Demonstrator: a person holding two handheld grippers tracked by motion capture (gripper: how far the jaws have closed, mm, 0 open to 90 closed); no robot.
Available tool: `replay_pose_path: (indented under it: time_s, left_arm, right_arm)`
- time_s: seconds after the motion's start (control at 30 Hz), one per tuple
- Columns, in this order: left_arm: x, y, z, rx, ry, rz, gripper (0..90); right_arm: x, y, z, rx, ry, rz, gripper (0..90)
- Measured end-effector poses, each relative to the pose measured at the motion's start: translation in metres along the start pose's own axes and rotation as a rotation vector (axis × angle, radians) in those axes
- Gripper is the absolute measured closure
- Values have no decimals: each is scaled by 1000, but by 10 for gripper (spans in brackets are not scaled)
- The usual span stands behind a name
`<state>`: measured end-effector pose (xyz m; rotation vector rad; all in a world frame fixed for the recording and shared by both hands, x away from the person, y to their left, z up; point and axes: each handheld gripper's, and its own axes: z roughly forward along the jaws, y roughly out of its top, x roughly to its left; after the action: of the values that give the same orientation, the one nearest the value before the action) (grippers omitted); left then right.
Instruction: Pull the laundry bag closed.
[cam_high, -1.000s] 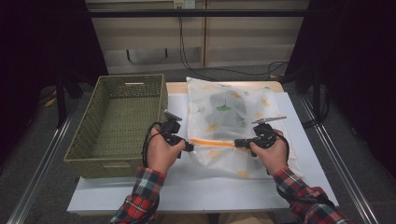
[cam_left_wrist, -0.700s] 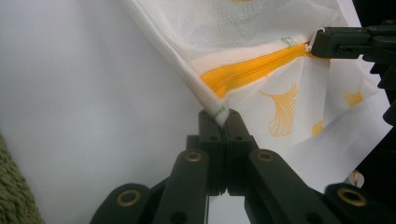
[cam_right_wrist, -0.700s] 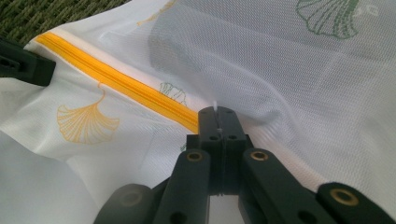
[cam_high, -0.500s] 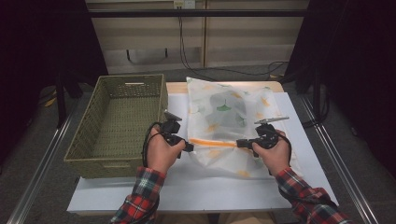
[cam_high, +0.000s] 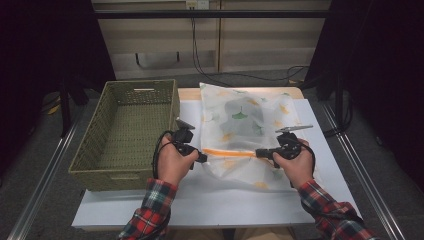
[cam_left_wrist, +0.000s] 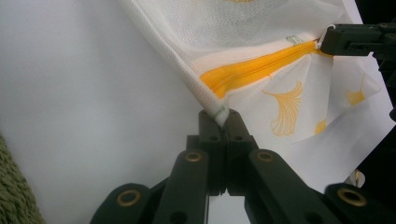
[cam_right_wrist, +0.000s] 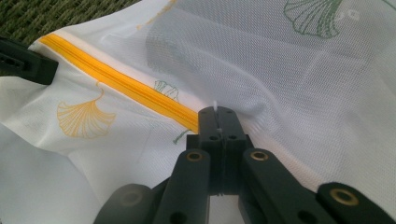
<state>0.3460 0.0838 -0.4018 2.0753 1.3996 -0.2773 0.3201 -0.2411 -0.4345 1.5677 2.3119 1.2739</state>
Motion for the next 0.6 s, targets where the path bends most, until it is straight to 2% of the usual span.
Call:
replay_pose_path:
  time_s: [0.2,0.27,0.43,0.6]
  left_arm:
    - [1,0,1,11,0,-9,891]
    - [1,0,2,9,11,2,891]
    - [1,-1,2,9,14,1,891]
    - [-1,0,1,1,6,-10,891]
  right_arm:
    - [-2,0,-3,-6,-4,-4,900]
    - [-2,-1,-3,-9,-4,0,900]
    - [-3,-4,-2,-7,-8,-8,900]
    - [-4,-4,-4,-16,-15,-5,900]
